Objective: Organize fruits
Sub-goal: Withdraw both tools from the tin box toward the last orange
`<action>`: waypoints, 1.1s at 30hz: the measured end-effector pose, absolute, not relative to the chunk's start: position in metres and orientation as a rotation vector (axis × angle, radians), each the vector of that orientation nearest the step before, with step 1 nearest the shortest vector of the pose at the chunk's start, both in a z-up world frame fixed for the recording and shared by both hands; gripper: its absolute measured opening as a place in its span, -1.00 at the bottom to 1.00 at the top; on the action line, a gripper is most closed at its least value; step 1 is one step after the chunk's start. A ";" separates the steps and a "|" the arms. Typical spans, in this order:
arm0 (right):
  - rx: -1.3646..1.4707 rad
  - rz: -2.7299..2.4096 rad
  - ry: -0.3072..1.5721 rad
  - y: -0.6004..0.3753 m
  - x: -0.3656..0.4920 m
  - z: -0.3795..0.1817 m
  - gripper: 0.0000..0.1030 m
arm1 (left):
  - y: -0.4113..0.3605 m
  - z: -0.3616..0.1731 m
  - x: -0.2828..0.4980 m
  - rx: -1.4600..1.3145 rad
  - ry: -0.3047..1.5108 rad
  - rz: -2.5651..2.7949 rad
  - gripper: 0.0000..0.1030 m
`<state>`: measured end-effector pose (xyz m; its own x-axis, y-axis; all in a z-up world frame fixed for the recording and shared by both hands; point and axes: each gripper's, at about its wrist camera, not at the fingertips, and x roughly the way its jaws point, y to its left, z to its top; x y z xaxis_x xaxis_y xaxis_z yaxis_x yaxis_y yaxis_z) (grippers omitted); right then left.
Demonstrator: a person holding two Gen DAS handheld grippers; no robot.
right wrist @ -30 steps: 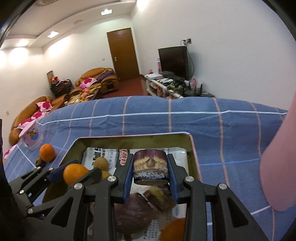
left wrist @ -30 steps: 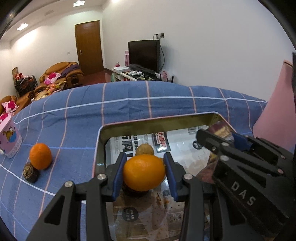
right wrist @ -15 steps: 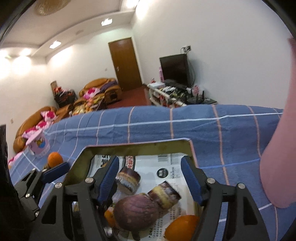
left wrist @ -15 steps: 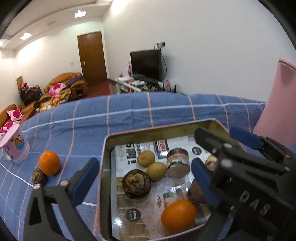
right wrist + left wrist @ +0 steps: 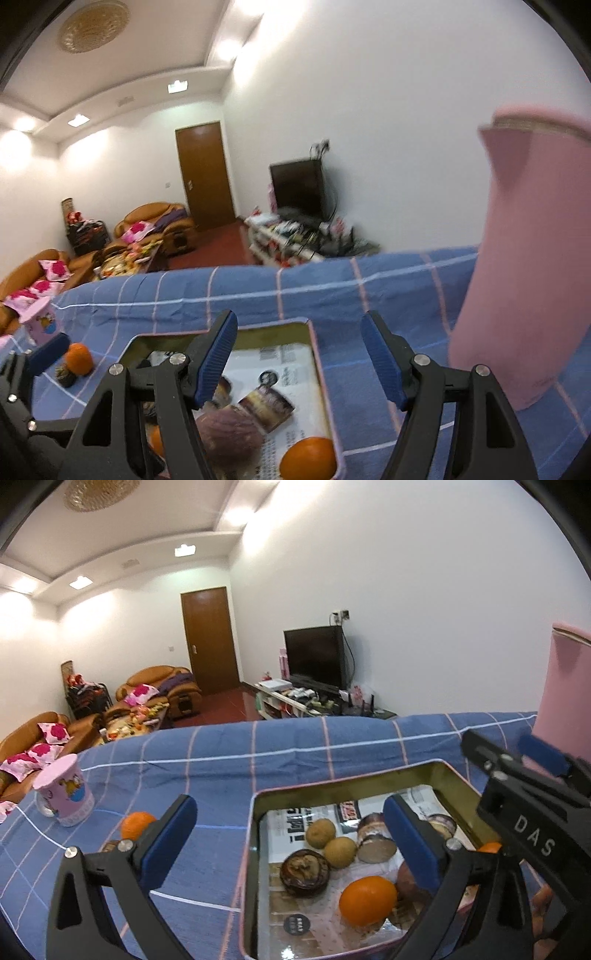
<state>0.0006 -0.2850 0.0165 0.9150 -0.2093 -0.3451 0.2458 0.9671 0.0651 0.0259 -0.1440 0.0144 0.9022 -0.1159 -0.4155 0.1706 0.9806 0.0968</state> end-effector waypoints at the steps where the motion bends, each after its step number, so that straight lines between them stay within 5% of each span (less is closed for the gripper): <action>1: 0.086 -0.254 0.323 -0.283 -0.002 0.018 0.47 | -0.143 0.015 0.025 0.133 0.412 -0.140 1.00; 4: 0.062 -0.282 0.293 -0.281 -0.005 0.020 0.66 | -0.141 0.015 0.026 0.129 0.409 -0.131 1.00; 33: 0.108 -0.319 0.309 -0.266 -0.035 0.020 0.66 | -0.136 0.014 0.007 0.145 0.393 -0.189 1.00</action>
<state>-0.0347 -0.2656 0.0200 0.9031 -0.2918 -0.3149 0.3246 0.9442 0.0561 0.0072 -0.1360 0.0143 0.9067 -0.1545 -0.3925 0.2104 0.9721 0.1034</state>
